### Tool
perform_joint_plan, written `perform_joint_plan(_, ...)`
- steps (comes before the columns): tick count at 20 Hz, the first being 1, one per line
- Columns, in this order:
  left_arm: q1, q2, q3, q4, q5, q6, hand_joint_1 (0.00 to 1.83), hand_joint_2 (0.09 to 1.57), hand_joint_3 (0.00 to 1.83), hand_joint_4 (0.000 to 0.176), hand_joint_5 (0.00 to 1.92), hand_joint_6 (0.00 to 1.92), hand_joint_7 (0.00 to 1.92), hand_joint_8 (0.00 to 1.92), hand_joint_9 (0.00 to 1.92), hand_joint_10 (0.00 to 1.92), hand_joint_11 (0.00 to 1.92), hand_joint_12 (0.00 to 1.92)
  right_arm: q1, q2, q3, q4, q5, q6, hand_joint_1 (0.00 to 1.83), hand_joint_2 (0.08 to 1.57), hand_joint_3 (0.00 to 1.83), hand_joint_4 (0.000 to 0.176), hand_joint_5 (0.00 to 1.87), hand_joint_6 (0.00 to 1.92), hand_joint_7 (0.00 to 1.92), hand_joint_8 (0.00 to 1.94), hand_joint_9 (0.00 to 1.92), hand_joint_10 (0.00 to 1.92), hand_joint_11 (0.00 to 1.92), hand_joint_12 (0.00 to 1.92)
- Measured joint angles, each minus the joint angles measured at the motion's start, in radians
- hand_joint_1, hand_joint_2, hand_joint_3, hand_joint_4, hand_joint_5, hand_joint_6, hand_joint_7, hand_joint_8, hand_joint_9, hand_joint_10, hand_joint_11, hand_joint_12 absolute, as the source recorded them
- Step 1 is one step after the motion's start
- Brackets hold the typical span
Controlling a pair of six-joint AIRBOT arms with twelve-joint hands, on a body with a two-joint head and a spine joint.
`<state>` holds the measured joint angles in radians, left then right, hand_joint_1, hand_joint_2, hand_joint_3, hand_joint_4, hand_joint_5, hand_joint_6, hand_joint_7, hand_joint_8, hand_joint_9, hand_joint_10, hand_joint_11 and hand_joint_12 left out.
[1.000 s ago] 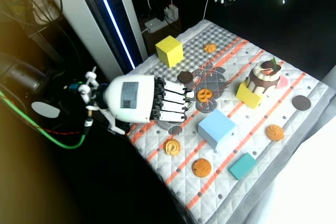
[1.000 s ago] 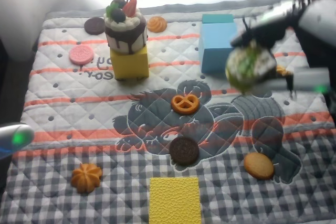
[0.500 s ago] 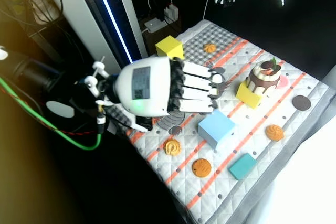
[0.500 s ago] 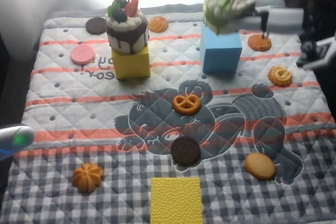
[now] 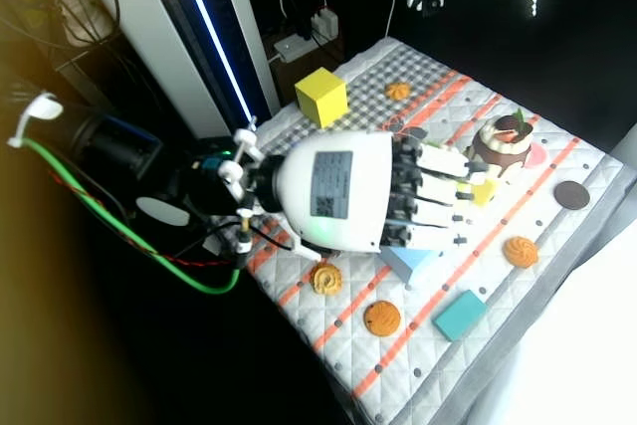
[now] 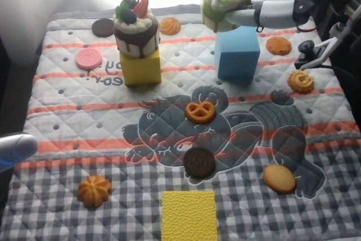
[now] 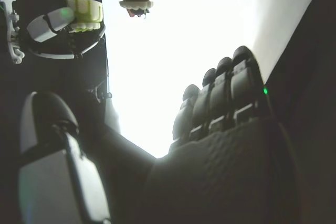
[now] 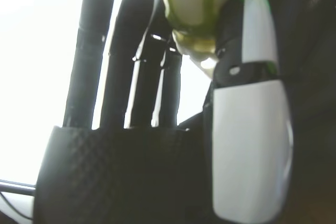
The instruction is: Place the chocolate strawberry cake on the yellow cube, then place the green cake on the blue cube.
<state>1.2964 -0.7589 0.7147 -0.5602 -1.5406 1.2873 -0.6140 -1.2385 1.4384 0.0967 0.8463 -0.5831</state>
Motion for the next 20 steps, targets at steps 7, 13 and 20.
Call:
perform_joint_plan(7,0.000,-0.012,0.002,0.003,0.005,-0.003,0.82,0.77,0.00,0.090,0.00,0.00,0.00,0.00,0.00,0.00,0.00,0.00,0.000,0.000,0.002,0.019,-0.008,0.000,1.39,1.06,0.00,0.000,1.01,0.92,1.18,0.59,0.98,1.14,0.83,1.31)
perform_joint_plan(13,0.000,-0.012,0.002,0.000,0.005,-0.003,0.83,0.76,0.00,0.133,0.00,0.00,0.00,0.00,0.00,0.00,0.00,0.00,-0.026,0.000,0.002,0.020,-0.033,0.000,1.39,1.07,0.00,0.000,1.03,0.91,1.12,0.72,0.97,1.11,0.80,1.18)
perform_joint_plan(20,0.000,-0.012,0.002,-0.001,0.003,-0.006,0.85,0.77,0.00,0.125,0.00,0.00,0.00,0.00,0.00,0.00,0.00,0.00,-0.034,0.000,0.002,0.022,-0.061,-0.002,1.38,1.07,0.00,0.000,1.09,0.79,1.07,0.83,0.93,1.13,0.73,1.22)
